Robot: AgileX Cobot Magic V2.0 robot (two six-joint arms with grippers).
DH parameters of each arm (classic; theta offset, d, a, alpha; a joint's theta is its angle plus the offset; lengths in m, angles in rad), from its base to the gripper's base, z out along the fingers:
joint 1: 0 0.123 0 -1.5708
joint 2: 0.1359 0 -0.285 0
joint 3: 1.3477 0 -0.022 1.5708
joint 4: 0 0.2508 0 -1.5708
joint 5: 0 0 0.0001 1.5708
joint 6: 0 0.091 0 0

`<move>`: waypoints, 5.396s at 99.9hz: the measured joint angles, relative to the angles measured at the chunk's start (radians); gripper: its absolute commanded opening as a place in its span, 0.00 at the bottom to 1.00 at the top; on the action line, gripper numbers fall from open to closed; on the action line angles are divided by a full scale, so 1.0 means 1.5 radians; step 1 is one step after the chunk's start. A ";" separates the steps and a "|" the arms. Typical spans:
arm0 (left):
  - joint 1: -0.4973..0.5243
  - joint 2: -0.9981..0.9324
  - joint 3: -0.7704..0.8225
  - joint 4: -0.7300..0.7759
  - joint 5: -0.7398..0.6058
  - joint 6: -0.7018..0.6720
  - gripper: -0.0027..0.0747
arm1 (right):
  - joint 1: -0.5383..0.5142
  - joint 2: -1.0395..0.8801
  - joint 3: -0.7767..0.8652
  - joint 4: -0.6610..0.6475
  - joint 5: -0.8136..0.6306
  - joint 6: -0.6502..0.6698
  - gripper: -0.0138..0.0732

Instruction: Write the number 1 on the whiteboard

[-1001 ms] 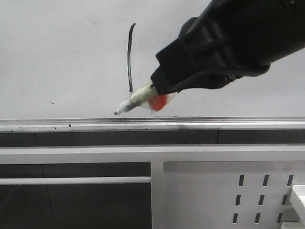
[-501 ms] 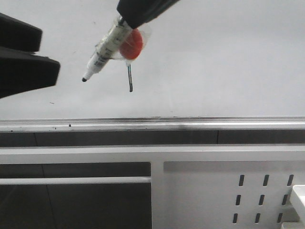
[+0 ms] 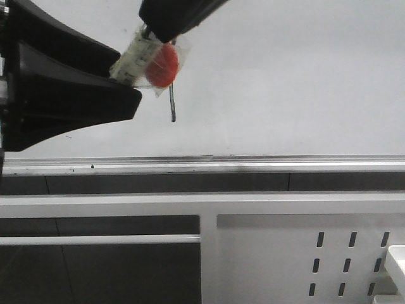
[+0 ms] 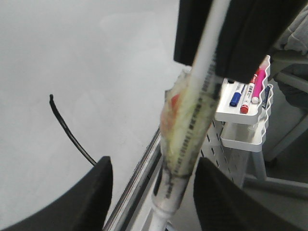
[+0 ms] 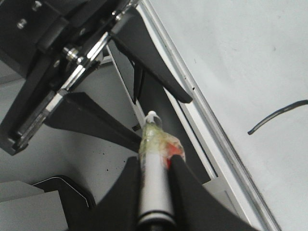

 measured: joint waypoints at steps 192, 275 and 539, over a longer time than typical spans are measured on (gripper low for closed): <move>-0.003 0.159 0.182 -0.586 -0.403 0.114 0.01 | -0.048 -0.205 0.206 -0.064 -0.252 0.096 0.08; -0.003 0.321 0.114 -0.622 -0.427 0.074 0.01 | -0.048 -0.205 0.240 -0.059 -0.343 0.112 0.08; -0.005 -0.068 0.092 -0.223 -0.020 -0.075 0.01 | -0.048 -0.681 0.599 -0.082 -0.423 0.113 0.08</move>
